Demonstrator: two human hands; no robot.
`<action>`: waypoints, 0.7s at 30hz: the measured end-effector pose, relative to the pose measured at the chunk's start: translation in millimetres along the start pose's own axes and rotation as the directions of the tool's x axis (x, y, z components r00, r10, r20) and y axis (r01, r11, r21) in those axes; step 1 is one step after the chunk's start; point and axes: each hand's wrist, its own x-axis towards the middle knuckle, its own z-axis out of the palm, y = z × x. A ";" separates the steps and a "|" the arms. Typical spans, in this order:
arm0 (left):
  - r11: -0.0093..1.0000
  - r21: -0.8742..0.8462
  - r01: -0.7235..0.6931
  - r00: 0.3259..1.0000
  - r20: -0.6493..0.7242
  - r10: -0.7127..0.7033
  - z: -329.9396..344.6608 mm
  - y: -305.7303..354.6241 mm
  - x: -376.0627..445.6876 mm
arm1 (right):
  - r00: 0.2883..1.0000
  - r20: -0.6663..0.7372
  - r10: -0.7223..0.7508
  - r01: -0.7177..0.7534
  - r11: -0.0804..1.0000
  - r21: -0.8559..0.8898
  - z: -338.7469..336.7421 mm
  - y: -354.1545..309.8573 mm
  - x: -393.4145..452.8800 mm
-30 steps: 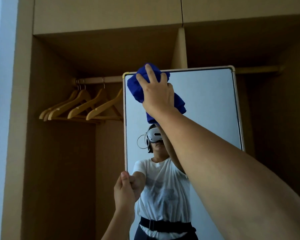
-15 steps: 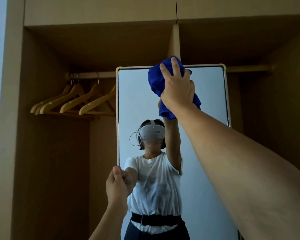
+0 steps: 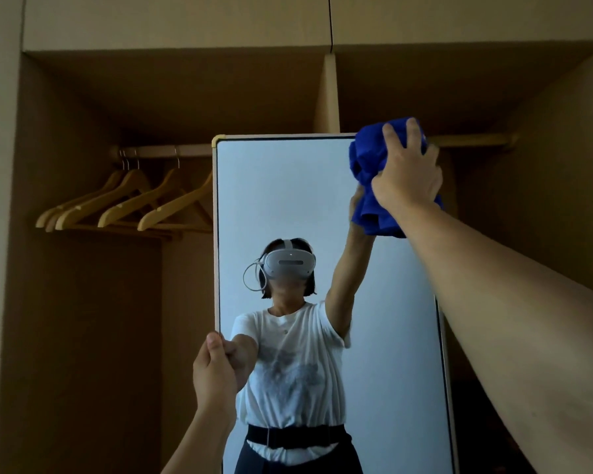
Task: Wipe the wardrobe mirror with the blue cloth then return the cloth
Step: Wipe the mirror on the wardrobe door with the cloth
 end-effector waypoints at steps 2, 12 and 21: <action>1.000 -0.016 0.023 0.999 0.035 -0.022 -0.9 -4.5 4.5 | 0.999 0.000 0.038 -0.038 0.999 -0.014 -2.3 13.7 0.7; 0.999 -0.033 -0.006 0.999 -0.041 0.005 0.5 2.5 -6.5 | 0.998 -0.050 0.049 -0.049 0.999 0.014 9.0 35.3 -30.7; 0.998 -0.003 -0.058 0.998 -0.027 0.058 -2.6 1.7 -7.6 | 0.993 -0.090 0.079 -0.076 0.997 0.030 29.5 50.0 -88.1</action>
